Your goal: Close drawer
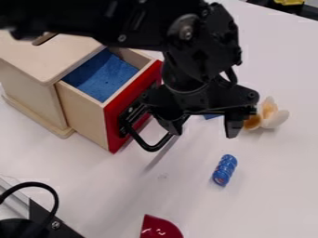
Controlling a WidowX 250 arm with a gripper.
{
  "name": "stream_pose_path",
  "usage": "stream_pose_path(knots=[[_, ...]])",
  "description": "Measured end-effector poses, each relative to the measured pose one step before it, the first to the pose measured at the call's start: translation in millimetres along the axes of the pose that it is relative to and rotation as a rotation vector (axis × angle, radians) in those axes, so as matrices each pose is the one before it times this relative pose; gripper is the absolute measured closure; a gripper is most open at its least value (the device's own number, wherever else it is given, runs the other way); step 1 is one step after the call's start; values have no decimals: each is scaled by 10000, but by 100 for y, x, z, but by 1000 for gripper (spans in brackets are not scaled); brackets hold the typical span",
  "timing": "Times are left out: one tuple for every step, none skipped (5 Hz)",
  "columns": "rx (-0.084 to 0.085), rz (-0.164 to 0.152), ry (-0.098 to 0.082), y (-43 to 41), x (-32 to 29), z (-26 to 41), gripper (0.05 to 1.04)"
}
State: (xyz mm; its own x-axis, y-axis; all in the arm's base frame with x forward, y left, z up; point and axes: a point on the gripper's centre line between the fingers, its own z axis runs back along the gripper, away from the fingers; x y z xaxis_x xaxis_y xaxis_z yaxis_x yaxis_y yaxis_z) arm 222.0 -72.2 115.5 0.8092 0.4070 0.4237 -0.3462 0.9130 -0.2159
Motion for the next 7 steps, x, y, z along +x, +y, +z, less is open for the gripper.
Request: stream_pose_path(knots=[[116, -19, 143, 286, -429, -277, 83], [167, 719, 268, 211, -258, -589, 83], [329, 806, -25, 728, 34, -709, 83], [378, 2314, -260, 573, 490, -570, 83], [445, 2483, -172, 545, 406, -1168, 83], [351, 2502, -483, 79, 1191, -221, 83], [340, 2549, -225, 95, 1078, -127, 83]])
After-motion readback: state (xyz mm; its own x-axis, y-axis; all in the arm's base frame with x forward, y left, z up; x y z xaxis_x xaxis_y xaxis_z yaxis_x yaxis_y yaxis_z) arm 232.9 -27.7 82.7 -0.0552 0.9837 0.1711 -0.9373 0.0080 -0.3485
